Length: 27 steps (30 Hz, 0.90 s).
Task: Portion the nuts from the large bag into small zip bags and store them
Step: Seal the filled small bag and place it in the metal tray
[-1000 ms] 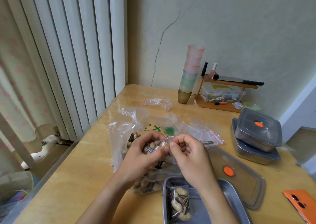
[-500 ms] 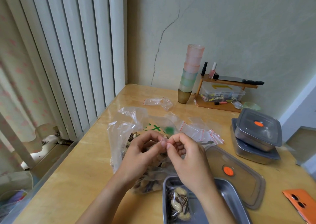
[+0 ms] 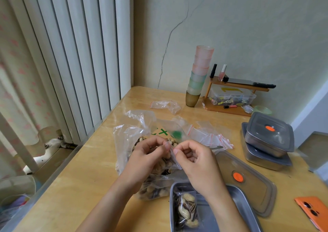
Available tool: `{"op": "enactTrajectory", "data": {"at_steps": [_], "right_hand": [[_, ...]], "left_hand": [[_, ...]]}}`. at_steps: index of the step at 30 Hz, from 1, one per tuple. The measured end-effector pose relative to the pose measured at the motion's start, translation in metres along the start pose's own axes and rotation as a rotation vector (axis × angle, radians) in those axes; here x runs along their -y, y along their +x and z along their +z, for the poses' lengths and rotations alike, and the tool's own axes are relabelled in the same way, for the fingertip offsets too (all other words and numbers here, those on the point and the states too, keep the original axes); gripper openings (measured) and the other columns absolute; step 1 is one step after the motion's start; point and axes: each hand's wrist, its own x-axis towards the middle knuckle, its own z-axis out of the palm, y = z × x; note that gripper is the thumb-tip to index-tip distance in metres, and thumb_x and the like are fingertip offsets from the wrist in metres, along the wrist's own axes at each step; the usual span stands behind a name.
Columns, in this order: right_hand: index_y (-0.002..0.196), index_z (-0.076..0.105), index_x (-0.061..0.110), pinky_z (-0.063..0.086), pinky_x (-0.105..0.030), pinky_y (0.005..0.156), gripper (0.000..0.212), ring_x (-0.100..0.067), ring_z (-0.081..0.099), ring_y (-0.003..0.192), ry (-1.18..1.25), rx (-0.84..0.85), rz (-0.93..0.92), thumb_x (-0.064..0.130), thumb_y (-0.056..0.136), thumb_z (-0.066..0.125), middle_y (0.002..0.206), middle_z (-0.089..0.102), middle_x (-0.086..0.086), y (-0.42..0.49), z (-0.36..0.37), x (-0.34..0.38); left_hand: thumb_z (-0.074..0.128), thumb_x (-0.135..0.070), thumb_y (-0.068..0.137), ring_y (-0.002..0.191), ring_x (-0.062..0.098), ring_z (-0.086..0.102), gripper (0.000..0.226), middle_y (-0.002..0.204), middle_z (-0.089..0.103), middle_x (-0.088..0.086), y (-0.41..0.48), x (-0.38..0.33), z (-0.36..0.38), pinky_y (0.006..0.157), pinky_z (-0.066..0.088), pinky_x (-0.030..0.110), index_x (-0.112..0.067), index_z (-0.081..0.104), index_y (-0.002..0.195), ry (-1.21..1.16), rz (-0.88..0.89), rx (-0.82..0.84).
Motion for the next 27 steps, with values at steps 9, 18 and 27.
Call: {"op": "enactTrajectory", "data": {"at_steps": [9,18,27], "right_hand": [[0.08,0.072,0.024,0.057,-0.038,0.071,0.014,-0.015,0.065,0.072,-0.012,-0.007,0.004,0.019,0.094,0.072,0.076,0.072,0.003,-0.0012,0.0017,-0.0002],[0.081,0.07,0.021,0.046,-0.024,0.059,0.011,-0.006,0.052,0.062,-0.022,0.066,0.012,0.02,0.092,0.073,0.069,0.063,0.005,-0.0024,0.0023,0.0019],[0.079,0.07,0.022,0.044,-0.025,0.056,0.015,-0.005,0.051,0.059,-0.067,0.005,-0.001,0.018,0.093,0.07,0.064,0.062,0.008,-0.0022,0.0035,0.0014]], "left_hand": [[0.067,-0.018,0.097,0.074,0.013,0.058,0.022,0.078,0.064,0.007,-0.0007,0.0009,0.0008,0.071,0.048,0.02,0.001,0.068,0.085,-0.012,0.012,0.002],[0.068,-0.022,0.09,0.082,0.017,0.064,0.017,0.085,0.069,0.005,-0.0015,0.0017,0.0016,0.078,0.053,0.029,-0.006,0.069,0.085,-0.033,0.0,0.007],[0.066,-0.012,0.098,0.08,0.023,0.065,0.017,0.086,0.071,0.016,-0.0039,-0.0015,0.0061,0.077,0.055,0.037,-0.007,0.072,0.083,-0.017,0.016,-0.028]]}}
